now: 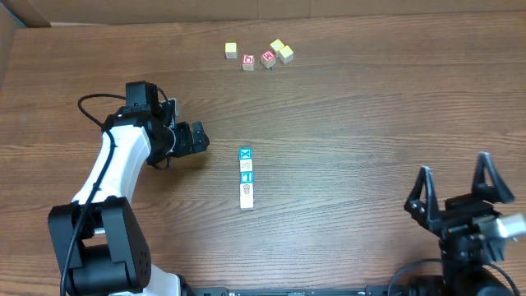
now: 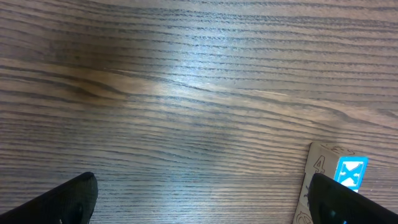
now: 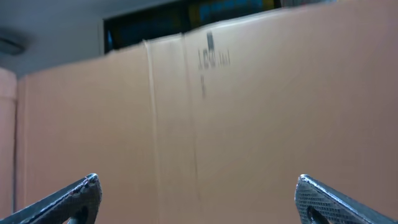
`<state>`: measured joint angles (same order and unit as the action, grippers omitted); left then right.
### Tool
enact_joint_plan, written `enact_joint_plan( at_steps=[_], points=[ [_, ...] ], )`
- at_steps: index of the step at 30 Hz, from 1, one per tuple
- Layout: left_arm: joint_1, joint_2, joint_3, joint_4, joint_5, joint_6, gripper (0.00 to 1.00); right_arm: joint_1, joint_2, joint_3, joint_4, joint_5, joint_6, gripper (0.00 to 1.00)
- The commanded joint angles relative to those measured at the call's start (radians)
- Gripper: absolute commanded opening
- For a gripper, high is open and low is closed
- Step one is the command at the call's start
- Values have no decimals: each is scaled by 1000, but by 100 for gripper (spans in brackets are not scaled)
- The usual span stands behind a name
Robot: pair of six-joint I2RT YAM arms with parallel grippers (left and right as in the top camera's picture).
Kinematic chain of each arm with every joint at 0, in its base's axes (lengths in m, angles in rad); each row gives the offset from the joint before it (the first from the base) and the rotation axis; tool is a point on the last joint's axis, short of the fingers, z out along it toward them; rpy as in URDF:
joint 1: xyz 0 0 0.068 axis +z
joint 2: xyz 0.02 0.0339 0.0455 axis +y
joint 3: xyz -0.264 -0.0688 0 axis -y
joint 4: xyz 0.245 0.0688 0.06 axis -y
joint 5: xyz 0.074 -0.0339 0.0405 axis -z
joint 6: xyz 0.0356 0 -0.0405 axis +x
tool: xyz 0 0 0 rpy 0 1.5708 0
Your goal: Flip 5 blocks
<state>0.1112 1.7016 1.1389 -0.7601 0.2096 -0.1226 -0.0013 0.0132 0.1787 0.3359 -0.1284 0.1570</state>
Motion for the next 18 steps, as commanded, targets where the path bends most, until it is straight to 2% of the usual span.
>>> enact_joint_plan(
  at_steps=[1,10,18],
  points=[
    [-2,-13,8,2,16,22,100,-15,-10,-71,3,-34,-2,100],
    [-2,-13,8,2,16,22,100,-15,-10,-172,-46,-34,-2,100],
    [-2,-13,8,2,16,22,100,-14,-10,-171,-338,-42,-46,100]
  ],
)
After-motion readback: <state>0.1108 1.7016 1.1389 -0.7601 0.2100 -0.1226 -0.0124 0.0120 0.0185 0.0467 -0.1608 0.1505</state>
